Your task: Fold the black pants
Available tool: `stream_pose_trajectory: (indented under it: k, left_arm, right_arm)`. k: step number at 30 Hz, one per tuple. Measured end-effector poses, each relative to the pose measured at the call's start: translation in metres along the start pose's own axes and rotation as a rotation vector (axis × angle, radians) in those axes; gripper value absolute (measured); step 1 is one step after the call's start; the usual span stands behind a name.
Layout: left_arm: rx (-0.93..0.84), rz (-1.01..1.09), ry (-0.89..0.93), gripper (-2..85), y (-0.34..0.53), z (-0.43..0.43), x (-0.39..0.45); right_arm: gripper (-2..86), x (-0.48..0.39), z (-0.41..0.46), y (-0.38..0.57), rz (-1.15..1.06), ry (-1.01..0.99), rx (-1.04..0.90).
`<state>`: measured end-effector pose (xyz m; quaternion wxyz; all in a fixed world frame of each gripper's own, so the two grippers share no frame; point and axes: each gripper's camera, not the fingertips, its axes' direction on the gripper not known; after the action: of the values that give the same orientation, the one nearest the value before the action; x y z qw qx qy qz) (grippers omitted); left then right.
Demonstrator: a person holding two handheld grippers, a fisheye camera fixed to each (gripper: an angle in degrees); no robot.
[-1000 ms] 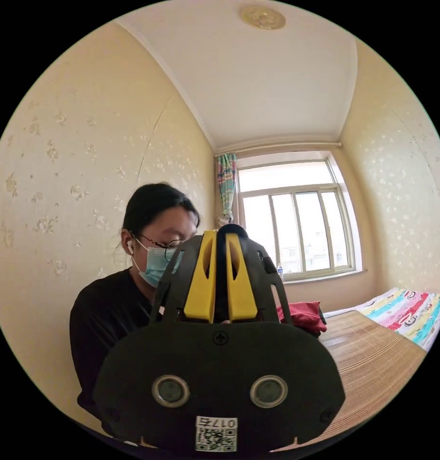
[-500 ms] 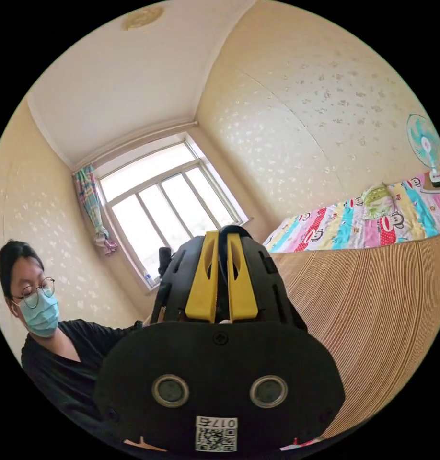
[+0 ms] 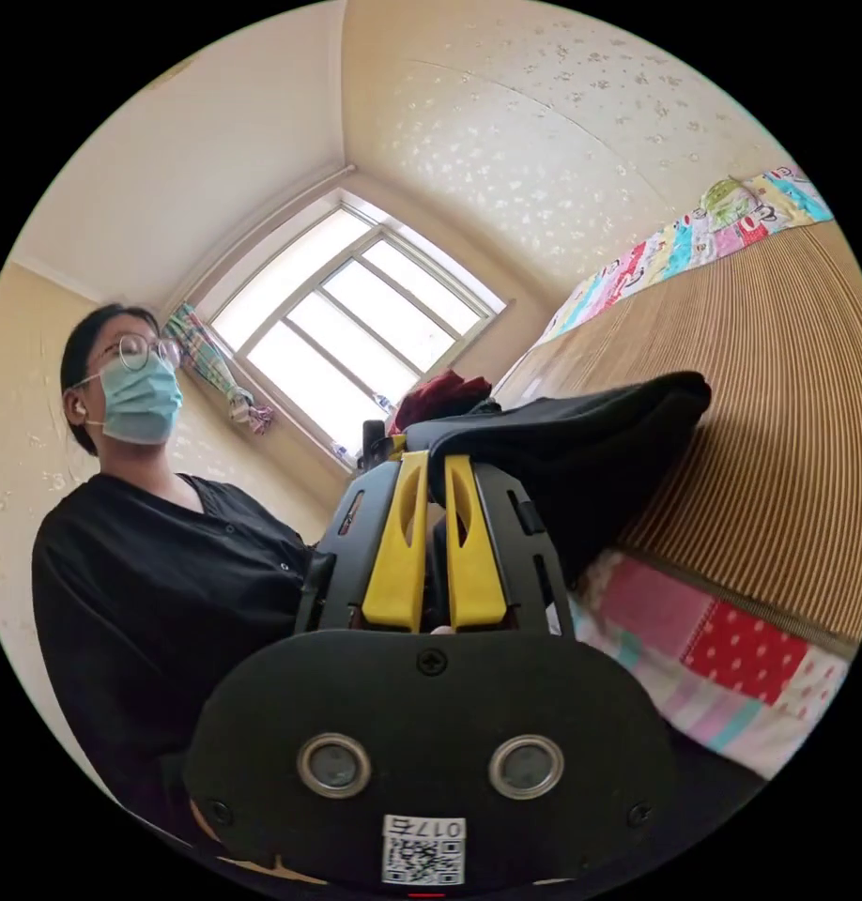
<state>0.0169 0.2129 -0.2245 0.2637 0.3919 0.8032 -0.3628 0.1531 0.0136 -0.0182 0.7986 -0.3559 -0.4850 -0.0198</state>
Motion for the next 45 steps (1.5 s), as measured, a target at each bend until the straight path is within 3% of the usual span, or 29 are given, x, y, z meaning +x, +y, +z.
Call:
stream_pose_trajectory:
  k: [7,11,16,19,22,27,31,38,41,45]
  left_arm:
    - [-0.184,-0.196,-0.178,6.1,0.078,0.026,-0.063]
    - [-0.107,-0.19,-0.301,8.6,0.075,-0.013,-0.077]
    - [0.116,-0.205,-0.299,13.8,0.036,-0.062,-0.117]
    - [0.113,-0.193,-0.292,14.8,0.004,-0.049,-0.158]
    - [0.054,-0.195,-0.368,14.6,-0.017,-0.031,-0.192]
    - [-0.068,-0.27,-0.522,14.7,-0.009,-0.02,-0.225]
    - [-0.102,-0.307,-0.525,12.1,0.014,-0.016,-0.232]
    - [-0.095,-0.385,-0.375,7.5,0.02,-0.043,-0.274]
    - [-0.136,-0.391,-0.374,6.9,0.007,-0.044,-0.28]
    - [-0.204,-0.349,-0.426,6.6,-0.02,-0.014,-0.267]
  right_arm:
    - [3.0,0.043,0.032,0.054,0.224,0.29,-0.331]
    - [3.4,0.039,0.014,0.041,0.178,0.303,-0.392]
    - [5.6,0.029,-0.036,0.006,0.108,0.272,-0.144]
    - [10.5,0.045,-0.041,-0.011,0.105,0.249,-0.021]
    - [15.2,0.064,-0.023,-0.023,0.162,0.414,0.005]
    - [16.3,0.099,0.005,-0.009,0.26,0.54,-0.031]
    - [16.7,0.098,0.01,0.016,0.249,0.512,0.021]
    - [5.5,0.114,-0.026,0.023,0.313,0.384,0.074]
    - [3.6,0.126,-0.051,0.026,0.304,0.231,0.153]
    - [2.9,0.148,-0.099,0.028,0.312,0.239,0.213]
